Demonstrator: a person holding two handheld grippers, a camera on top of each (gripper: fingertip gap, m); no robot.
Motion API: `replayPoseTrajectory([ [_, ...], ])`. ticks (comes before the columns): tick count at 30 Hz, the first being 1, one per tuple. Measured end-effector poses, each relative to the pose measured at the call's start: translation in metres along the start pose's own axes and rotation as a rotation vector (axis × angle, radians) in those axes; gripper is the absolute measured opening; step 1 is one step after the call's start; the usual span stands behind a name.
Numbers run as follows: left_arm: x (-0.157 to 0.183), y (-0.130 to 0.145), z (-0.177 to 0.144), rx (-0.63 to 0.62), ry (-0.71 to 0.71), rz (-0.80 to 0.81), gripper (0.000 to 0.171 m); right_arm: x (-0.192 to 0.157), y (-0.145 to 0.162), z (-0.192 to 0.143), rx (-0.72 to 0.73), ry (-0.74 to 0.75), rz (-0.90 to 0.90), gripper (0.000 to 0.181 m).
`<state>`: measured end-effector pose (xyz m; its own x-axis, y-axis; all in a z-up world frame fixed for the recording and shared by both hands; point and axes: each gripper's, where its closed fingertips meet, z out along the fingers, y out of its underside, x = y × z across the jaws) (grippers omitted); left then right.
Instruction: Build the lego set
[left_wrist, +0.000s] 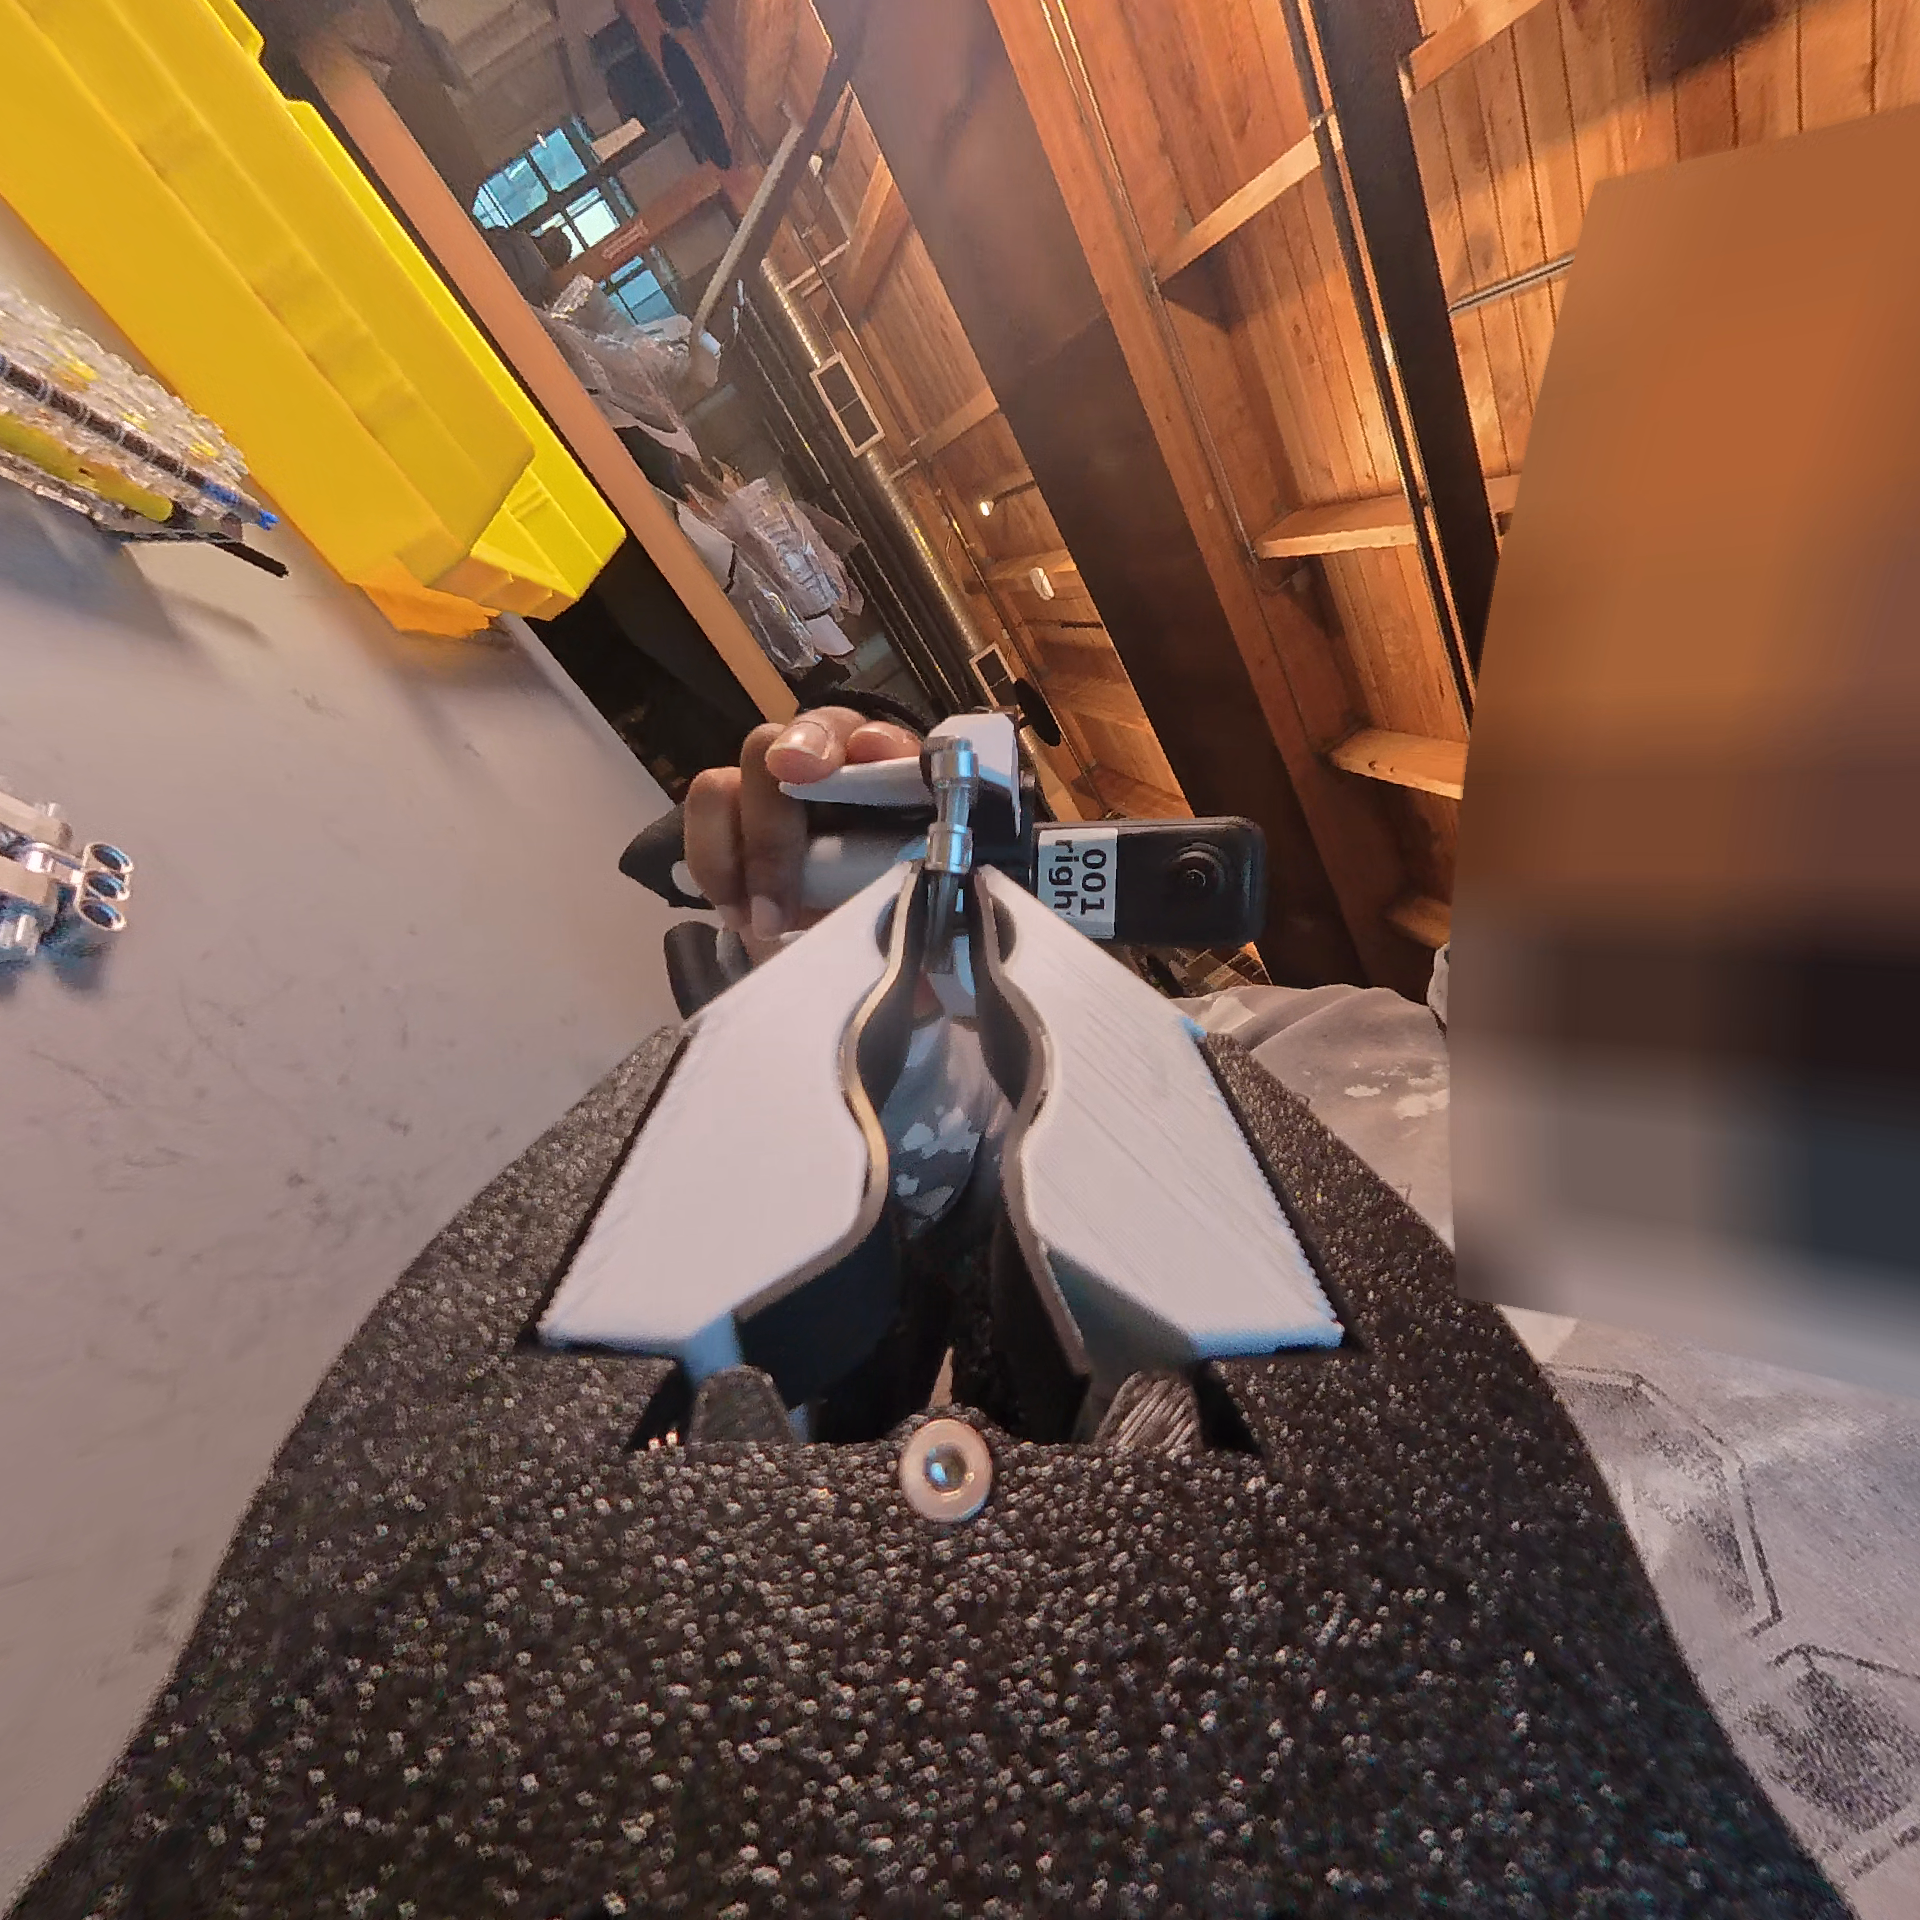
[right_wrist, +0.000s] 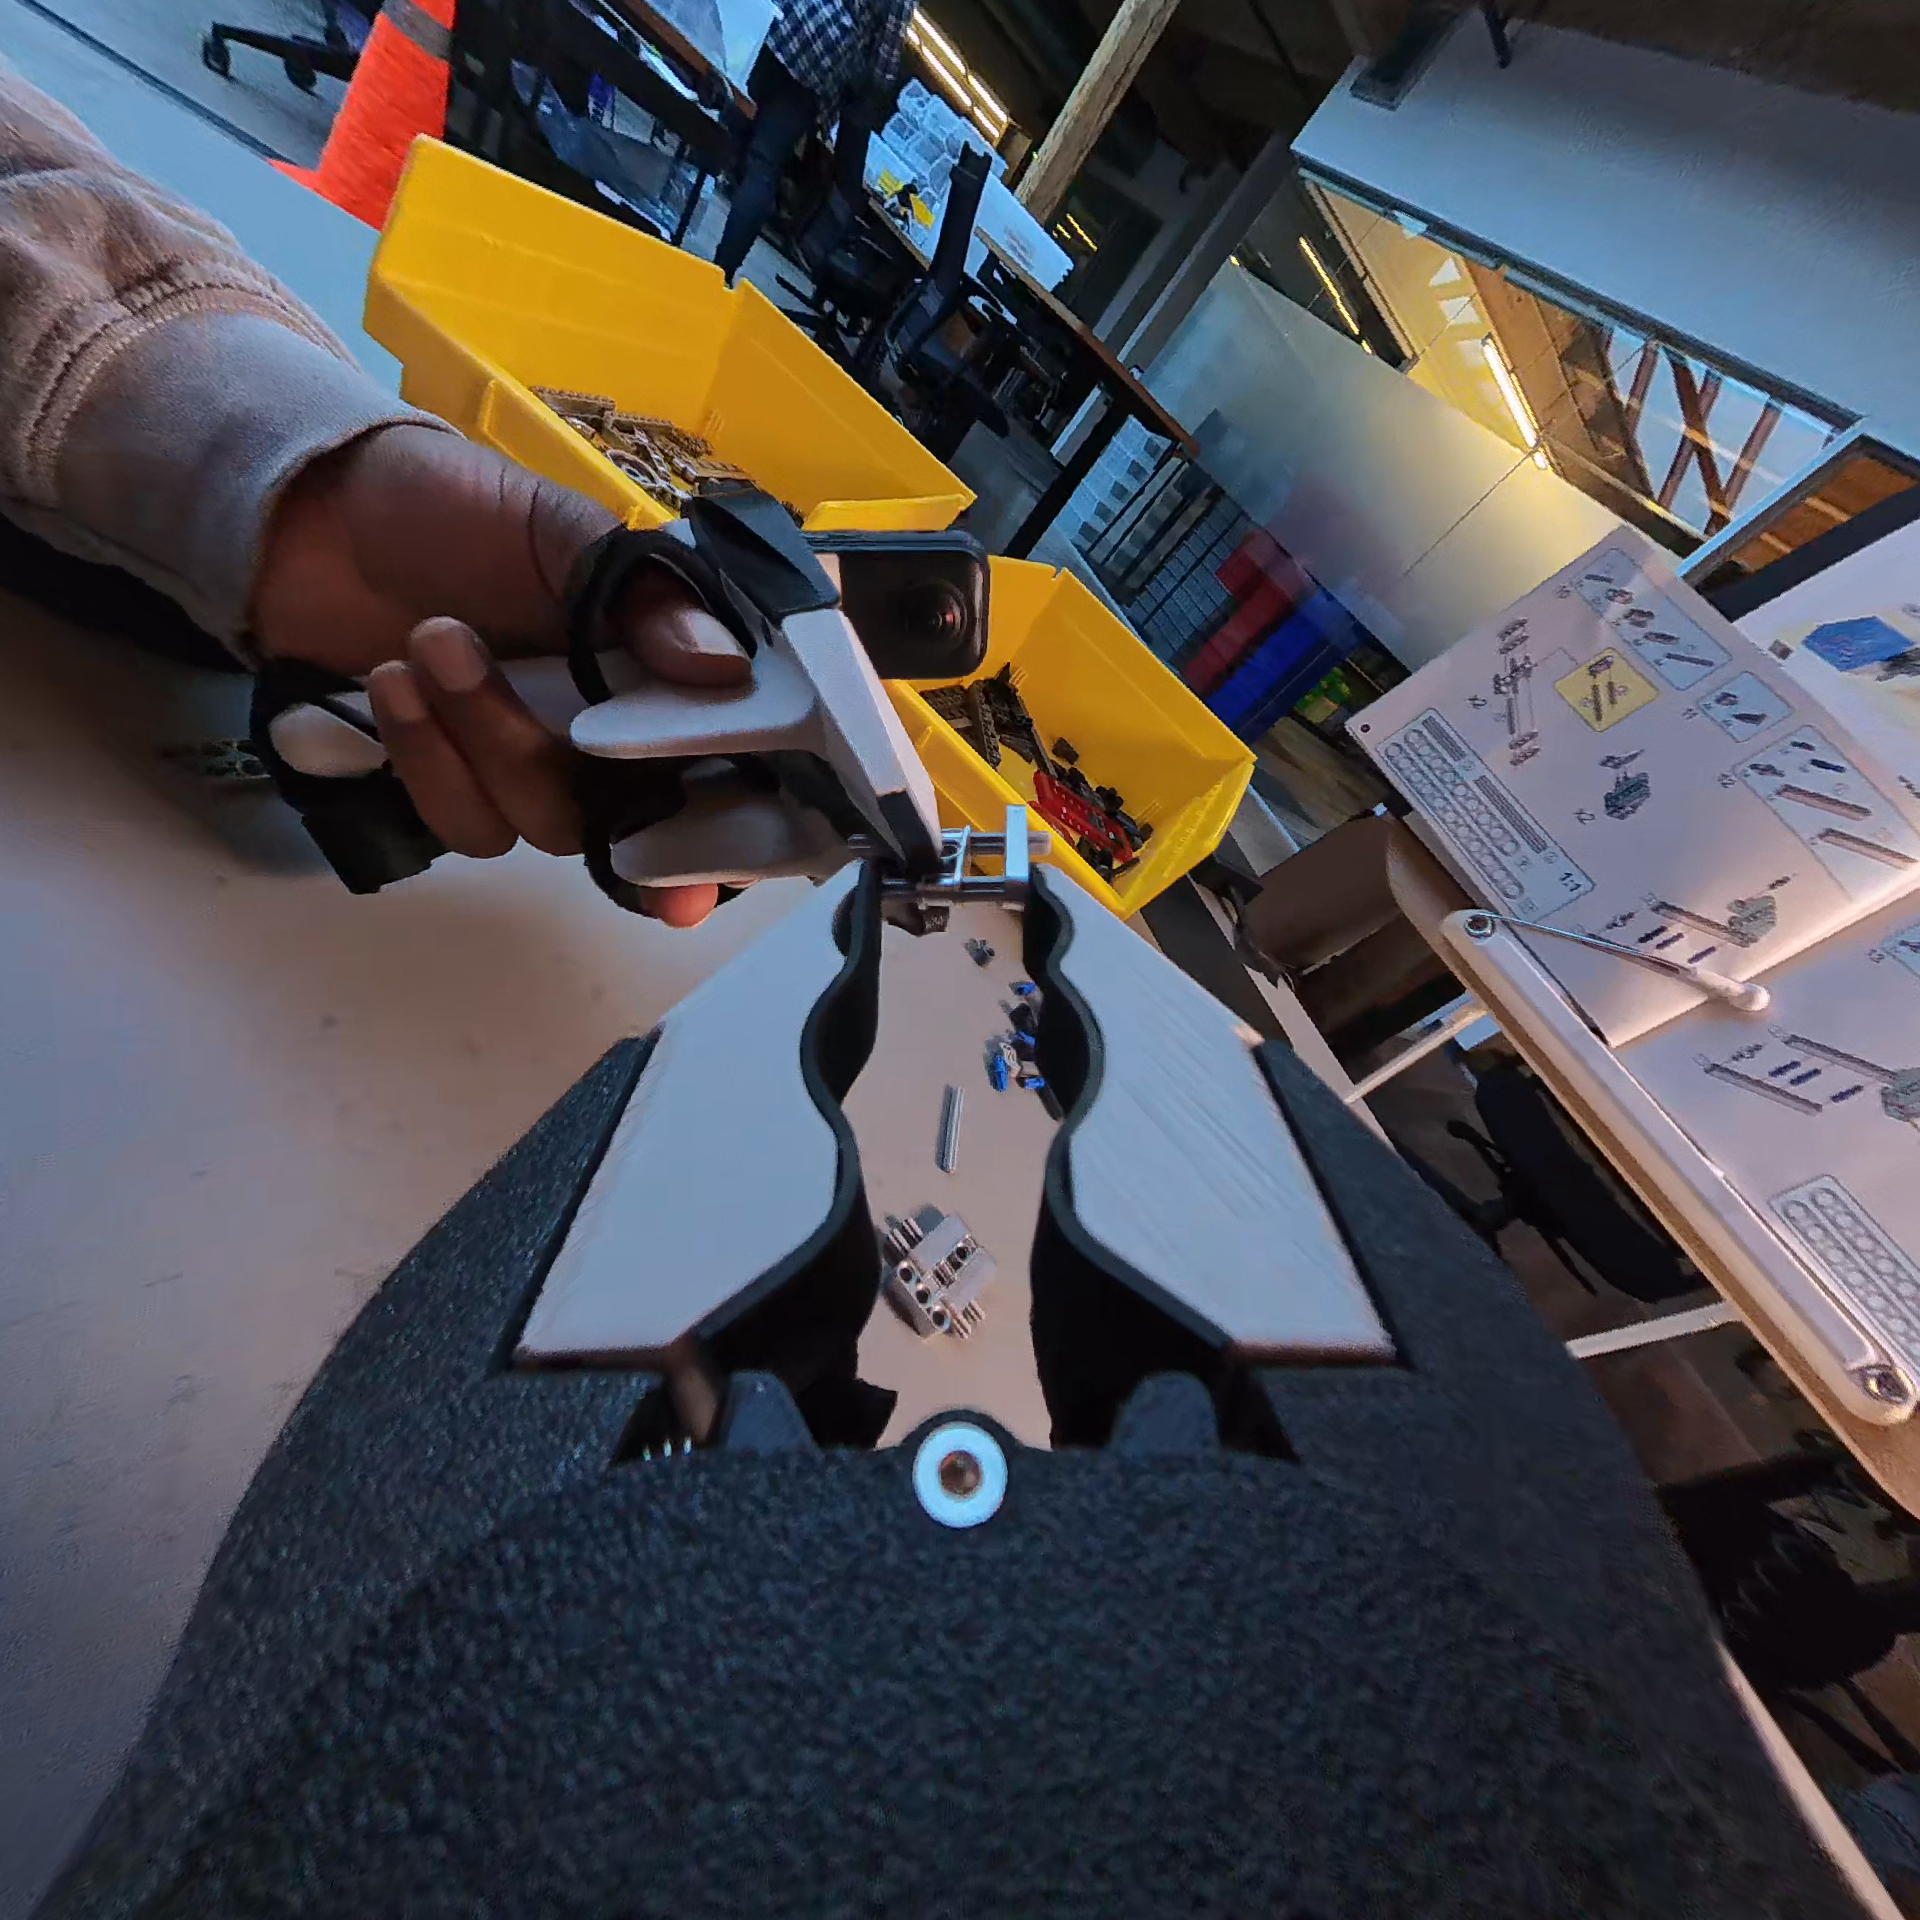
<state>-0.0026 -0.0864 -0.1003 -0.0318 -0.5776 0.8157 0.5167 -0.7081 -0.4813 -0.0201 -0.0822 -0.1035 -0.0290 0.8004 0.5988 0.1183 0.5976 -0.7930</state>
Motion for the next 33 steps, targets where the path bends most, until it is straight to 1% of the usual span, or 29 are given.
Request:
replayPoseTrajectory([
  [8, 0.000, -0.003, -0.001, 0.060, 0.032, -0.075, 0.006, 0.002, 0.001, 0.002, -0.024, 0.060, -0.081, 0.024],
  [11, -0.001, -0.004, -0.002, 0.068, 0.036, -0.092, 0.005, 0.001, 0.002, 0.003, -0.036, 0.065, -0.118, 0.020],
  [14, 0.000, -0.005, -0.001, 0.058, 0.031, -0.070, 0.004, 0.002, 0.001, 0.003, -0.019, 0.066, -0.121, 0.022],
  [16, -0.001, -0.006, -0.001, 0.054, 0.017, -0.042, 0.005, 0.003, 0.001, 0.003, -0.003, 0.065, -0.070, 0.022],
  [18, 0.000, -0.007, -0.002, 0.063, 0.018, -0.029, 0.005, 0.006, 0.000, 0.002, 0.023, 0.071, -0.023, 0.024],
  [20, -0.001, -0.009, -0.003, 0.071, 0.010, -0.027, 0.004, 0.010, -0.001, 0.001, 0.027, 0.097, -0.039, 0.033],
  [23, -0.004, -0.010, -0.005, 0.079, -0.006, -0.020, 0.005, 0.008, -0.002, 0.000, 0.019, 0.095, -0.058, 0.036],
  [26, -0.007, -0.007, -0.003, 0.067, -0.032, -0.001, 0.005, 0.001, 0.002, 0.004, -0.009, 0.079, -0.085, 0.034],
  [28, -0.010, -0.006, -0.003, 0.063, -0.051, 0.002, 0.005, 0.003, 0.008, 0.007, -0.045, 0.105, -0.091, 0.022],
  [31, -0.012, -0.005, -0.002, 0.051, -0.062, 0.004, 0.005, 0.003, 0.010, 0.006, -0.041, 0.070, -0.035, 0.022],
  [33, -0.011, -0.005, -0.003, 0.028, -0.074, 0.033, 0.006, 0.003, 0.010, 0.005, -0.029, 0.052, -0.011, 0.022],
])
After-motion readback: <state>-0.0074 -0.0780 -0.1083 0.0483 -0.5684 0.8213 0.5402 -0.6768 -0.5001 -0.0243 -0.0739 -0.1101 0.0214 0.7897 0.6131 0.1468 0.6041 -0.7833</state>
